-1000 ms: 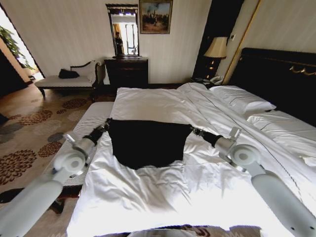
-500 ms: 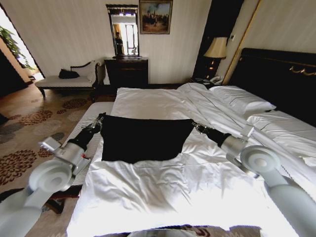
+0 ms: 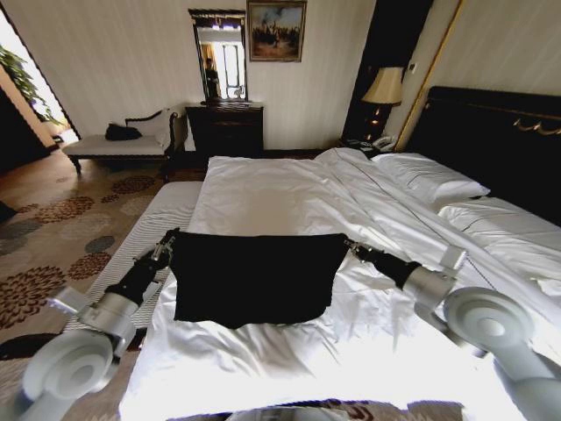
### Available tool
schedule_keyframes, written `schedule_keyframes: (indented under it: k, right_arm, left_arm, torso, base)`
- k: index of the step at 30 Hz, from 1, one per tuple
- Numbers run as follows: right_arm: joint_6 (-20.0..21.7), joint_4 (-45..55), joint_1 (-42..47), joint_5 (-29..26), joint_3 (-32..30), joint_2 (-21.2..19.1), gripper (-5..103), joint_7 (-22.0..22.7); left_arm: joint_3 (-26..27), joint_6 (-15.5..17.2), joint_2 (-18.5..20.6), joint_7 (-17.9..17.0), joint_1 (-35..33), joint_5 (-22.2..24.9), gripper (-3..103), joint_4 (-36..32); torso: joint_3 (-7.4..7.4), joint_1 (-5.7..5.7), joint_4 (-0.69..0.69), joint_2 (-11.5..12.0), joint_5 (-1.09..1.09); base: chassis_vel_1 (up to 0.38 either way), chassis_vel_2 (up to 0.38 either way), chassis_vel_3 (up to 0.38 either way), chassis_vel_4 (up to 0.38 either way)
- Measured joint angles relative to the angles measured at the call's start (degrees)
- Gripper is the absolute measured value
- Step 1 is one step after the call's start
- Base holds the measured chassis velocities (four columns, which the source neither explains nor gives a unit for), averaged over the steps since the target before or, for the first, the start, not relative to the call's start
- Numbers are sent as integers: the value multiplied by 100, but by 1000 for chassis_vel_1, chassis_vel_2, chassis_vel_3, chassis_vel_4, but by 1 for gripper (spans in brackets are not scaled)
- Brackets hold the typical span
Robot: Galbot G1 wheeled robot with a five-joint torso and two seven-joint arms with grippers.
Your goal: Fold the clothes on the bed.
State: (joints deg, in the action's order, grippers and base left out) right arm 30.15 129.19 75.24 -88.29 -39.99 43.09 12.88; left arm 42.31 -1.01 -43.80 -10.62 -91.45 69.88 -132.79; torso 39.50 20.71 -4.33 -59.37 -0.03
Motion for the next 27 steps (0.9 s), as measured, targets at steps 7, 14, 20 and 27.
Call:
schedule_keyframes:
  k: [7, 14, 20, 27]
  right_arm:
    - [5, -1397, -1411, 229, 1299, 22, 0, -87]
    - [-216, -3126, -3119, 668, 2969, 362, 0, -386]
    - [-364, -4022, -3847, 890, 3538, 532, 0, -703]
    - [-565, -5020, -4392, 1199, 3963, 895, 0, -997]
  left_arm:
    - [-1435, 77, -207, -141, 1692, -49, 1, 1504]
    - [-2201, 69, -630, 195, 2727, -311, 1, 2776]
    - [-2760, 64, -882, 345, 3451, -393, 1, 3605]
    - [-3287, -2, -1231, 661, 4457, -482, 1, 4882]
  torso:
    - [0, 0, 0, 0, -1]
    - [1, 2, 5, 1, 0]
    - [1, 2, -1, 1, -3]
    - [0, 2, 1, 1, 0]
  base:
    - [0, 0, 0, 0]
    - [0, 0, 0, 0]
    - [0, 0, 0, 0]
    - [0, 0, 0, 0]
